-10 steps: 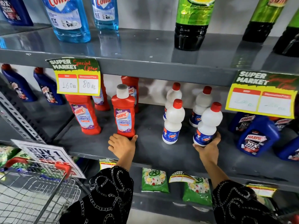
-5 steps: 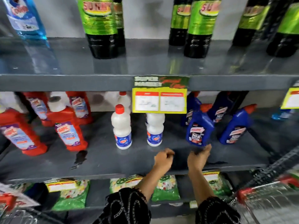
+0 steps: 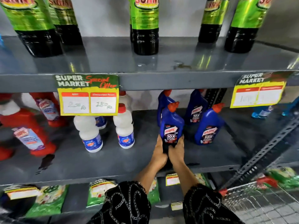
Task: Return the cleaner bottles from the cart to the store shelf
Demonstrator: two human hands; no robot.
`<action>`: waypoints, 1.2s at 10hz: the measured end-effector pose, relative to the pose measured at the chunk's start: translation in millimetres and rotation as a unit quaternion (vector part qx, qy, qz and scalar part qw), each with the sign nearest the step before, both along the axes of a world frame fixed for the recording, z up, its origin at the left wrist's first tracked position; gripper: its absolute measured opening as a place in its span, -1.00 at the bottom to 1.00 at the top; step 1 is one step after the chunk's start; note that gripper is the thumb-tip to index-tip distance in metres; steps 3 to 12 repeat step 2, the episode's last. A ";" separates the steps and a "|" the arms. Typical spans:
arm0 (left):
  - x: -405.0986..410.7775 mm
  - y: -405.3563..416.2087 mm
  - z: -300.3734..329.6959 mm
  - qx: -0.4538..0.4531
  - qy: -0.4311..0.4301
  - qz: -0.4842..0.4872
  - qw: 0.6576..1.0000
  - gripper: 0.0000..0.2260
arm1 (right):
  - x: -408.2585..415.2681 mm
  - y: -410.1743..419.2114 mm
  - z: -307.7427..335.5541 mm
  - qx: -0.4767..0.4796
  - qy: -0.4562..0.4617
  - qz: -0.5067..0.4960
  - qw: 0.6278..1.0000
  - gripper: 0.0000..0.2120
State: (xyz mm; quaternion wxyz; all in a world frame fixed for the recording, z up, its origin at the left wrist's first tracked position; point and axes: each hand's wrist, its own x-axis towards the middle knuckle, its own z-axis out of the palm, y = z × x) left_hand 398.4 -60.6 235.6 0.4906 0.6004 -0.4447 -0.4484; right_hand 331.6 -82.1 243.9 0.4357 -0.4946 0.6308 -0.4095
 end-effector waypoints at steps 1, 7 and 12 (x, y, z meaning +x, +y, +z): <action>3.7 -5.2 -5.9 -0.009 -0.012 -0.008 1.000 -0.44 | -2.4 3.9 6.4 0.003 0.004 0.005 1.000 -0.27; 3.7 7.0 -0.3 -0.022 -0.031 -0.019 0.999 -0.42 | -5.5 9.8 8.3 0.004 0.017 0.015 1.000 -0.25; 3.7 7.0 -0.3 -0.022 -0.031 -0.019 0.999 -0.42 | -5.5 9.8 8.3 0.004 0.017 0.015 1.000 -0.25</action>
